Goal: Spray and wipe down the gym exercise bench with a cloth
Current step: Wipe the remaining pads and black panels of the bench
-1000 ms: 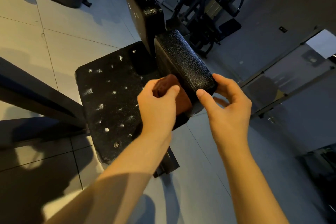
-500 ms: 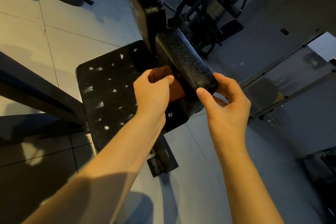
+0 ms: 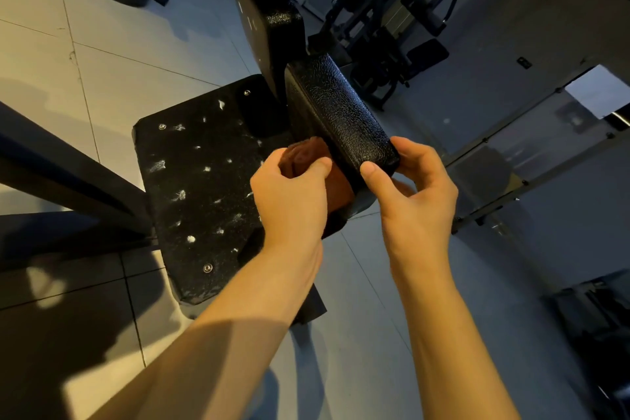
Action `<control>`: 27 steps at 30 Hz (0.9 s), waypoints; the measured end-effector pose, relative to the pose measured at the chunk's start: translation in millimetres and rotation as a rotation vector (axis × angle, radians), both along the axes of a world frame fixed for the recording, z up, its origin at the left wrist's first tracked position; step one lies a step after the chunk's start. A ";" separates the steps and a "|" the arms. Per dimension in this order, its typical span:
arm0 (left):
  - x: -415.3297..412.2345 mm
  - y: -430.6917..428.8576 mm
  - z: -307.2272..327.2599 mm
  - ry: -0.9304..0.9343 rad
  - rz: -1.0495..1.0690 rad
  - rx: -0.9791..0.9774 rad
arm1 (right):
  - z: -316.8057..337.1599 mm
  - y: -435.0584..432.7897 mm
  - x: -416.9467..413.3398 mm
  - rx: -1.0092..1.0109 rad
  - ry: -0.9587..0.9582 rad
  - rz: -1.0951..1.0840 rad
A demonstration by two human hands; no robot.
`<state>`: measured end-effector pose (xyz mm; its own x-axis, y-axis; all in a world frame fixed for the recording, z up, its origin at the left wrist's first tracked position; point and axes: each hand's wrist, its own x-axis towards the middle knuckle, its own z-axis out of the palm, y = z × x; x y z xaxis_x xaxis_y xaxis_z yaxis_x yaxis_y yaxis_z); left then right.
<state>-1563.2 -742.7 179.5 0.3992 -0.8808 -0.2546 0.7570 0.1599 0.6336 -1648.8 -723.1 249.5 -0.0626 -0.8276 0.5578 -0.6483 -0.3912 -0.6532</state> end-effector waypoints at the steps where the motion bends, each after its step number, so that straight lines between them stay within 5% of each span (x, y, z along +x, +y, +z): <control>1: -3.4 2.3 -0.5 -0.013 0.022 -0.006 | -0.9 -0.1 0.9 -0.004 -0.013 -0.003; 17: -3.3 -42.4 -31.1 0.018 -0.202 0.184 | -2.3 -0.2 5.5 0.007 -0.023 0.001; 27: 50.7 -65.5 -12.9 -0.066 -0.117 0.051 | 1.7 -2.3 4.2 0.027 0.024 0.001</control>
